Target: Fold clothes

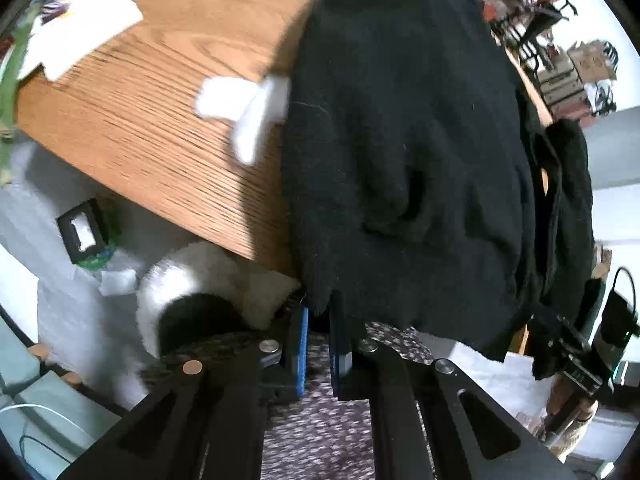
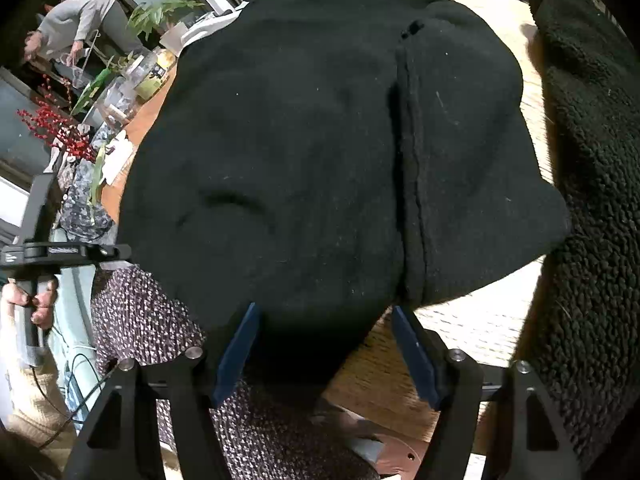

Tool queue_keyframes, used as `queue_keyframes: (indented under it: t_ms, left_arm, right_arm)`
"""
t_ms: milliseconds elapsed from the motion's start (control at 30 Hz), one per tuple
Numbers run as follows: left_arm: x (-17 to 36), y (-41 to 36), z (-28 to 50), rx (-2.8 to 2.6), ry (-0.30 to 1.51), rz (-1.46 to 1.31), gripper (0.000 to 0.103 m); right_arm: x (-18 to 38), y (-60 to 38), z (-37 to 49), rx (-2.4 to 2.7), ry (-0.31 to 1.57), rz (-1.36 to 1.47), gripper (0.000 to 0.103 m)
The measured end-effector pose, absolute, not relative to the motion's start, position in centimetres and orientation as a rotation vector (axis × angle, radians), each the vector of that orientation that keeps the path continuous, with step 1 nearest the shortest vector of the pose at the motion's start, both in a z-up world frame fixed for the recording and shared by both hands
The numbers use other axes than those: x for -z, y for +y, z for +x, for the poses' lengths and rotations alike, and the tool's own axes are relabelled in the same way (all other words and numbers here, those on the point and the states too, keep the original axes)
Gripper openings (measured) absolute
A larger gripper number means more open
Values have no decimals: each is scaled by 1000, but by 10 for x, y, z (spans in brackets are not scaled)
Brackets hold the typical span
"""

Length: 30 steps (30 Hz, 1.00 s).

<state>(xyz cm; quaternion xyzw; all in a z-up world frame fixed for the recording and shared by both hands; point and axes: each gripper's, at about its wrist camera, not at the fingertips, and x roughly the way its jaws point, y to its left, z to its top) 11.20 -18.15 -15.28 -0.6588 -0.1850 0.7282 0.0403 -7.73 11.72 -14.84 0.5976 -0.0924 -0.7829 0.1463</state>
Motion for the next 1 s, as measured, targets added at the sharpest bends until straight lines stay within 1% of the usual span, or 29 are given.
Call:
queue_keyframes:
  t_ms: [67, 133, 200, 300, 367, 400, 433, 467, 533, 567, 600, 733, 800, 900, 933, 1000]
  left_arm:
    - [153, -196, 114, -2272, -570, -2034, 9]
    - [162, -201, 117, -2271, -543, -2110, 6]
    - [166, -202, 120, -2273, -510, -2132, 5]
    - [160, -208, 116, -2245, -578, -2109, 5]
    - [139, -199, 102, -2259, -636, -2085, 6]
    - [129, -192, 97, -2264, -650, -2054, 6]
    - [118, -186, 92, -2268, -664, -2022, 7]
    - [115, -179, 85, -2284, -628, -1995, 7]
    - [109, -164, 72, -2316, -555, -1940, 7]
    - [111, -151, 65, -2305, -517, -1928, 7]
    - [113, -137, 59, -2294, -479, -1916, 7]
    - [126, -90, 40, -2242, -331, -1886, 7]
    - [156, -86, 41, -2199, -268, -1942, 7]
    - [171, -96, 48, -2169, -279, -1964, 7]
    - [174, -104, 50, -2142, -330, -1978, 7]
    - [176, -113, 51, -2129, -371, -1998, 7]
  right_arm:
    - [144, 119, -74, 2259, -263, 1706, 72]
    - [132, 121, -72, 2271, -284, 1660, 72]
    - [124, 121, -73, 2283, -295, 1617, 72]
    - [118, 114, -78, 2292, -302, 1575, 72]
    - [120, 106, -86, 2282, -296, 1575, 71]
    - [122, 102, -90, 2280, -292, 1574, 68]
    - [123, 98, -95, 2280, -286, 1570, 57]
    - [123, 94, -101, 2284, -284, 1563, 46]
    - [125, 85, -114, 2303, -281, 1536, 41]
    - [129, 77, -122, 2304, -266, 1537, 35]
    - [132, 69, -129, 2306, -251, 1539, 33]
    - [144, 59, -136, 2287, -217, 1563, 31]
    - [148, 61, -131, 2270, -209, 1581, 29]
    - [155, 65, -124, 2243, -197, 1608, 30]
    - [157, 66, -122, 2234, -193, 1617, 32]
    - [161, 68, -117, 2216, -185, 1635, 36]
